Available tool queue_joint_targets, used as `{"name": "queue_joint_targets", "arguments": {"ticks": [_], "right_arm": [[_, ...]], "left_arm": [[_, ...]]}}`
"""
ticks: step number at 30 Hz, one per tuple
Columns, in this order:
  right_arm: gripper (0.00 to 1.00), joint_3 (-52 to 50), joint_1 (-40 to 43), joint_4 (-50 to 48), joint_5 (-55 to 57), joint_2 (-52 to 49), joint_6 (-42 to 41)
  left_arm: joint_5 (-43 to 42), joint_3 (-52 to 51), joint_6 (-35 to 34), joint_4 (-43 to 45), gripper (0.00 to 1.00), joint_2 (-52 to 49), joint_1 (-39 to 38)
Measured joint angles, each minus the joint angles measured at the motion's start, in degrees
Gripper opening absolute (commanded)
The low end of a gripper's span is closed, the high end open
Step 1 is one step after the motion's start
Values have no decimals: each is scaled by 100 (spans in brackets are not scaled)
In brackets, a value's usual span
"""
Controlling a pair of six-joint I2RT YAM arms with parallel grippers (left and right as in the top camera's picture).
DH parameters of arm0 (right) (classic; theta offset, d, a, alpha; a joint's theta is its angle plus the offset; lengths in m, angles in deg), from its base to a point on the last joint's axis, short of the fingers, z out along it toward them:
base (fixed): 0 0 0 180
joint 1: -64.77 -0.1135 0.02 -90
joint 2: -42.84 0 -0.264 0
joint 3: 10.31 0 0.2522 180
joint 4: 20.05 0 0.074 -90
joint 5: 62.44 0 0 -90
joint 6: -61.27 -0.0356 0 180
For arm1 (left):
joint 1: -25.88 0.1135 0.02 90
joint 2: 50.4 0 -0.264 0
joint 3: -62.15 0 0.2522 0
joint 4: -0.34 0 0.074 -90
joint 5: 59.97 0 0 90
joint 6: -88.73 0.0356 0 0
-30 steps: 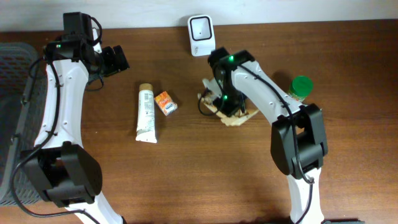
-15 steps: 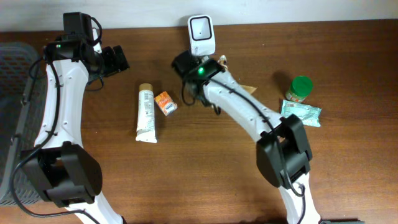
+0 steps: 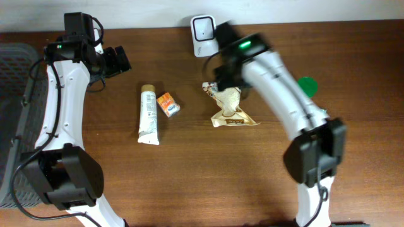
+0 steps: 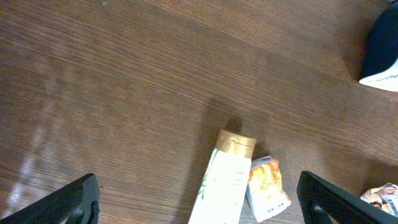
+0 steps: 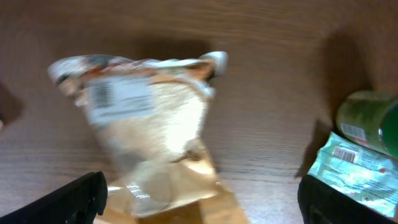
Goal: Scan the item barcode
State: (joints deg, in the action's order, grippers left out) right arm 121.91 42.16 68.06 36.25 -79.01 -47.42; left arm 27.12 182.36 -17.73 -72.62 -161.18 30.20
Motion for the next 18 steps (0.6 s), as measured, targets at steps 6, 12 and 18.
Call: {"name": "queue_joint_targets", "arguments": {"ticks": [6,12,18], "right_arm": [[77,-1368,1777,-713,-2931,-181,1034],[72,-2846,1694,-2079,-3814,-262,1049],[69,-3244,1615,-2684,-4179,-125,682]], "left_arm": [[-2,0,0,2,99,0,0],[-780,0,-315,173,99,0,-4],[-2549,4,63,1040,54,-208,-802]]}}
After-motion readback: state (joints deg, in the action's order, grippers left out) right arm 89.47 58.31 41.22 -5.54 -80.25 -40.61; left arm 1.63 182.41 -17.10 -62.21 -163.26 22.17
